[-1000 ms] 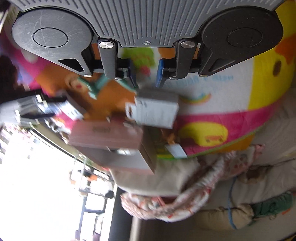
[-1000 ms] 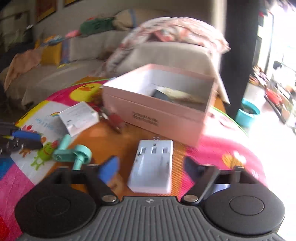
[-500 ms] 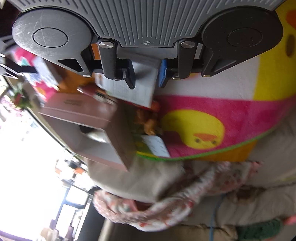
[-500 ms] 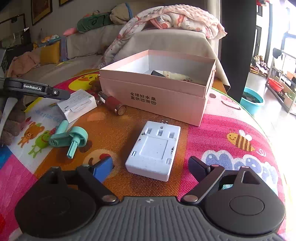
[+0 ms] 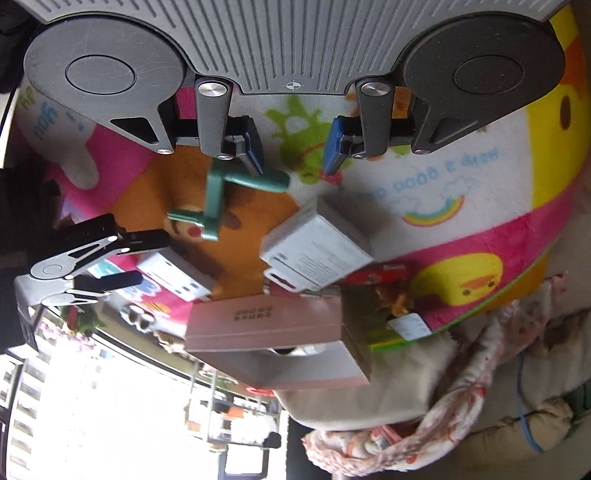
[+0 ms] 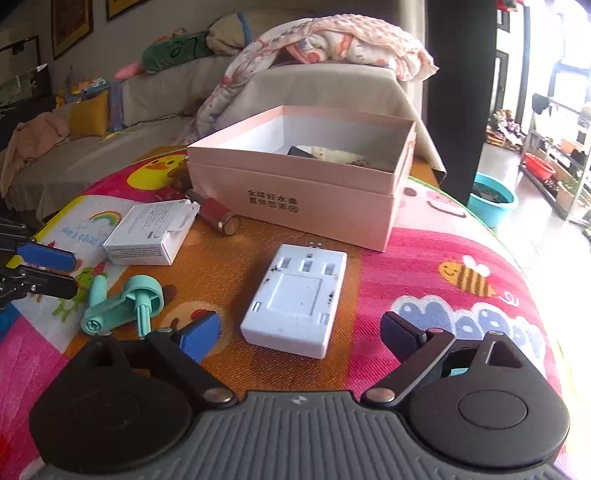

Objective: Organize rigid objects
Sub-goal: 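Grasp the white cable package with the left gripper and lift it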

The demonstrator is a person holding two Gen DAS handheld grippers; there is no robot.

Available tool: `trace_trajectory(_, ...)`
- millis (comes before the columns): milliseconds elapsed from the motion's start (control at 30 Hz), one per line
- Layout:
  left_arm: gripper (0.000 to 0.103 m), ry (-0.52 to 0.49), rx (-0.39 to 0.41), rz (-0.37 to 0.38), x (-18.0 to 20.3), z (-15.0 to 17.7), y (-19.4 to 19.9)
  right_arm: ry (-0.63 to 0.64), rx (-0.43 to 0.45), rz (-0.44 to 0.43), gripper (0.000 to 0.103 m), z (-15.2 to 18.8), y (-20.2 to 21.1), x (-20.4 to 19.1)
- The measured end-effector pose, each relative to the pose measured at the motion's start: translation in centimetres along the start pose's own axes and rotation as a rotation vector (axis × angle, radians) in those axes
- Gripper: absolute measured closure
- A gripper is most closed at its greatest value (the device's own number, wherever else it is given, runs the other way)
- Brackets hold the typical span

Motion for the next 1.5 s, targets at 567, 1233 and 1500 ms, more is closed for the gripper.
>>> trace_trajectory(567, 0.004, -0.162, 0.028, 0.172, 4.5, -1.4, -0.9, 0.066, -0.067, -0.045, 0.000, 2.1, 1.2, -0.3)
trace_trajectory(1233, 0.005, 0.112, 0.097, 0.200, -3.4, -2.9, -5.8, 0.079, -0.068, -0.038, 0.000, 2.2, 1.1, -0.4)
trace_trajectory(1500, 0.005, -0.036, 0.117, -0.037, -1.5, -4.1, -5.6, 0.081, -0.072, -0.029, 0.000, 2.3, 1.1, -0.6)
Point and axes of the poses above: each gripper's, at about its wrist camera, not at the fingertips, and y roughly against the way its jaws point, x to its right, z to its underside, the point moved 4 cm from there along -y, roughly the way its jaws point, and after that the axes turned 14 degrees about -y, right-handed, at the moved point
